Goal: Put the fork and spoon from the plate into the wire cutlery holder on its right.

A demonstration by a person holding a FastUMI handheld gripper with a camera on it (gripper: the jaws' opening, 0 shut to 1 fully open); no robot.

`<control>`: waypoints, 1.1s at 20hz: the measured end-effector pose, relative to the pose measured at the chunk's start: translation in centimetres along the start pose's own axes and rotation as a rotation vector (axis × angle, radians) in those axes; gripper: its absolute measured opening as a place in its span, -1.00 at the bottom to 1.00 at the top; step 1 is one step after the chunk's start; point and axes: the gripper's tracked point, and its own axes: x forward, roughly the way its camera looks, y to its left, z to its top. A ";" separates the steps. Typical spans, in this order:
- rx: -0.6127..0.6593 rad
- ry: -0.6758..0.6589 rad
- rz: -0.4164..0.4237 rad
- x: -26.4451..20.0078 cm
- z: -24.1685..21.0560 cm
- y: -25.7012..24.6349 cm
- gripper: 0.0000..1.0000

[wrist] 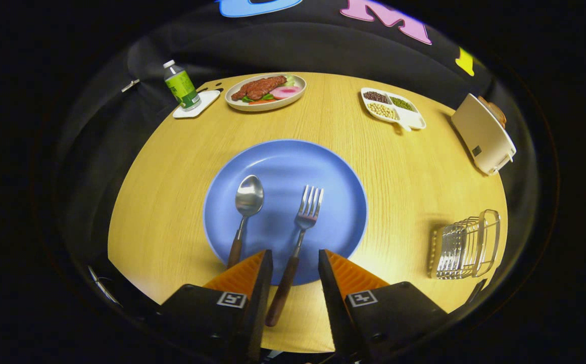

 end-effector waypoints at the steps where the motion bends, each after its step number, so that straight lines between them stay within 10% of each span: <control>1: 0.004 0.012 -0.006 0.7 0.0 -0.1 0.05; 3: 0.005 0.047 -0.018 1.7 -0.1 -0.4 0.04; 6: 0.048 0.068 -0.047 2.8 -0.2 -0.6 -0.68; 9: 0.036 0.055 -0.043 2.6 0.3 -0.5 -0.87; 22: -0.034 -0.029 0.152 -12.2 4.8 -7.7 -0.87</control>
